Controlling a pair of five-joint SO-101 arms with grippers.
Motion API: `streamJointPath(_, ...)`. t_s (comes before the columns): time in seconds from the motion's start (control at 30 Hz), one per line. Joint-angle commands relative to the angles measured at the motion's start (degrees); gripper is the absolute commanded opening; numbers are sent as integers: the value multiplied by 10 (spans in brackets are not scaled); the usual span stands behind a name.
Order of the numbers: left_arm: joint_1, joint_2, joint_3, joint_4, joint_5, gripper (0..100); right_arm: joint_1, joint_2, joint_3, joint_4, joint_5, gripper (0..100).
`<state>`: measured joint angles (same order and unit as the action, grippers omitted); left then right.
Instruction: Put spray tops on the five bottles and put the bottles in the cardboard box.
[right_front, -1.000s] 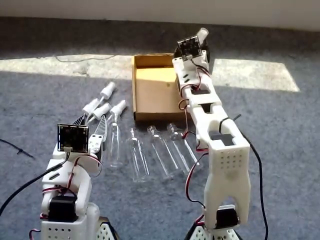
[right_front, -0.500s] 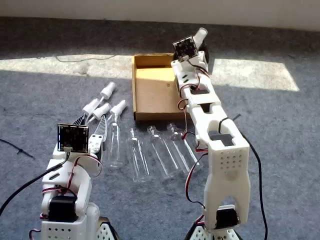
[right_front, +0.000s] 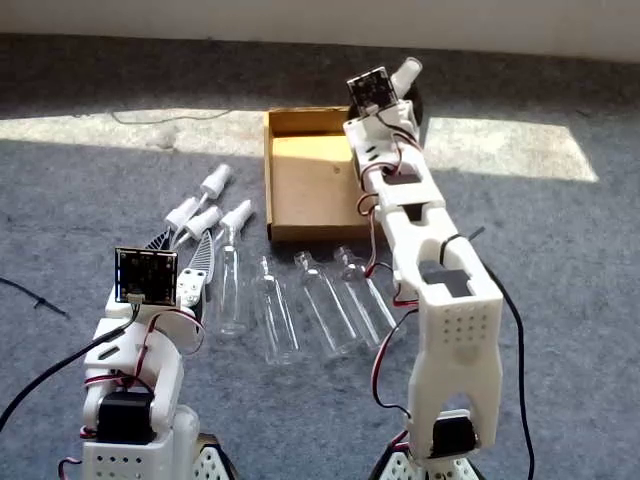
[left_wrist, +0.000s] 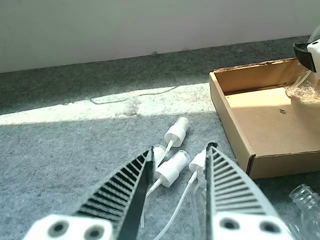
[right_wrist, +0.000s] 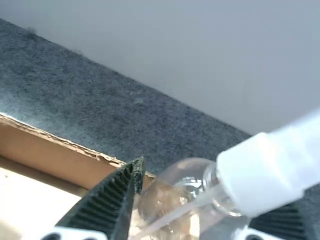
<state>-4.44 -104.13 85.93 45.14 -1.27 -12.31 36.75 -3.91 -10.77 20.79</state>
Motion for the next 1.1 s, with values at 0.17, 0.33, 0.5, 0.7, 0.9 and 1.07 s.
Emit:
streamJointPath(0.17,-2,-6,-2,3,1,168,-5,-93,-28,35,4,309)
streamJointPath(0.33,-2,-6,-2,3,1,168,-4,-99,-75,78,4,309)
streamJointPath(0.5,-2,-6,-2,3,1,168,-4,-100,-168,150,4,309)
streamJointPath(0.7,-2,-6,0,2,1,168,-5,-101,-319,271,-26,308)
streamJointPath(0.9,-2,-6,0,2,1,168,-4,-101,-546,507,-120,307)
streamJointPath(1.07,-2,-6,1,2,1,168,-4,-99,-753,851,-193,307)
